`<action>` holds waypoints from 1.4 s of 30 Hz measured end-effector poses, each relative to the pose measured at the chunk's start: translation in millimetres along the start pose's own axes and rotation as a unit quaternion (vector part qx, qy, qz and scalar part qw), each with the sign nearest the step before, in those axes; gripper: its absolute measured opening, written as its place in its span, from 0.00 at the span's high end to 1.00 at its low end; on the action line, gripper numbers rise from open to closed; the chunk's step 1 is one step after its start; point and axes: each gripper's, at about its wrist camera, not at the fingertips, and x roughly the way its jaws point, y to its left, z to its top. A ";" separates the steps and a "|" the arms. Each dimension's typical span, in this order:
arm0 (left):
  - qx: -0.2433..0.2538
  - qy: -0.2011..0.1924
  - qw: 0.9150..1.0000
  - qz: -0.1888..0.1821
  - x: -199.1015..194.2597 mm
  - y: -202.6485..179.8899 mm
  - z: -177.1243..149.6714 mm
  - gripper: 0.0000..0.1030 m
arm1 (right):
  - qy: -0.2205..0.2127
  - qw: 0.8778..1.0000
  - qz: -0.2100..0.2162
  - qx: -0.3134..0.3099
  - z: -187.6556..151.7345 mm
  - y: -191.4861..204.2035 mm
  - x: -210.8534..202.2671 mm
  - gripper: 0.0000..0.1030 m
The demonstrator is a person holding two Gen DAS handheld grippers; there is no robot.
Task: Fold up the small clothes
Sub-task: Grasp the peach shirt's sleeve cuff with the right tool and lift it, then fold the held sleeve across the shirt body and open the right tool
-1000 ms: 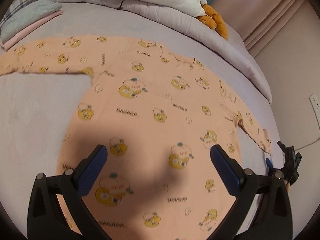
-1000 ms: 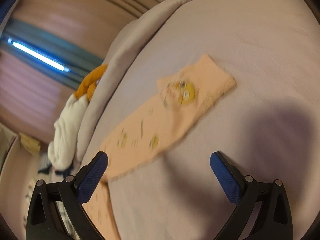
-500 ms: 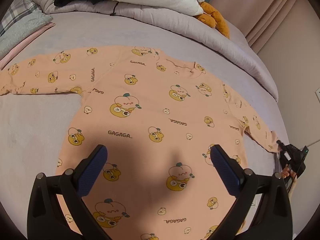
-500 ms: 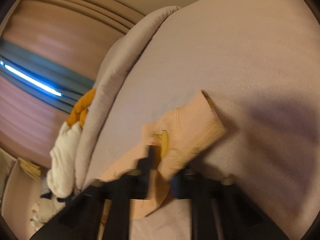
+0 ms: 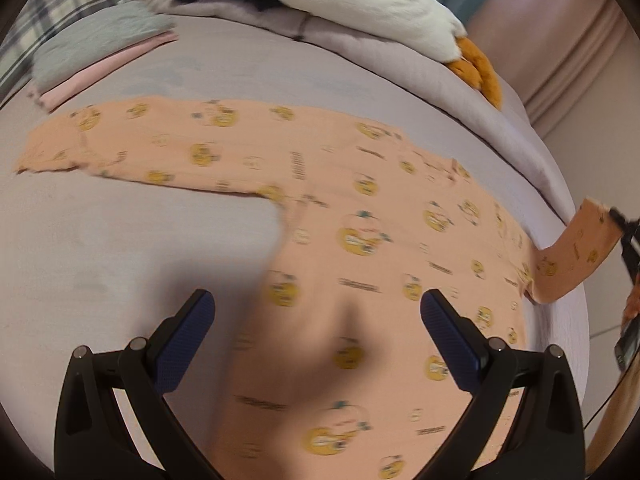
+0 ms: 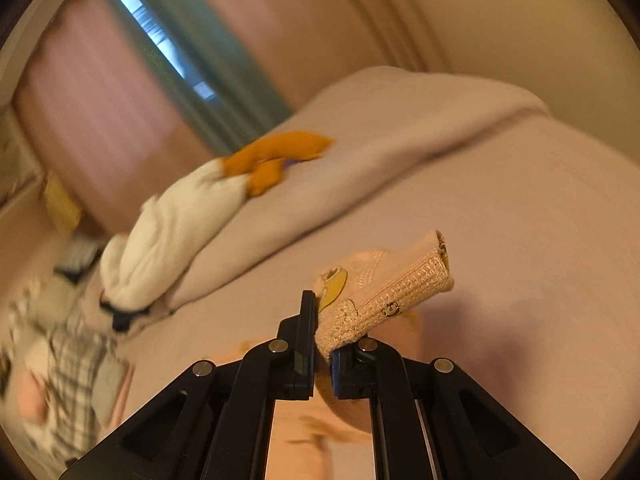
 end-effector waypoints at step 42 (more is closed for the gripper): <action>-0.319 -0.096 0.939 -0.090 -27.5 247.0 50.8 0.01 | 0.233 0.937 0.160 -0.205 -208.7 228.8 171.2 0.76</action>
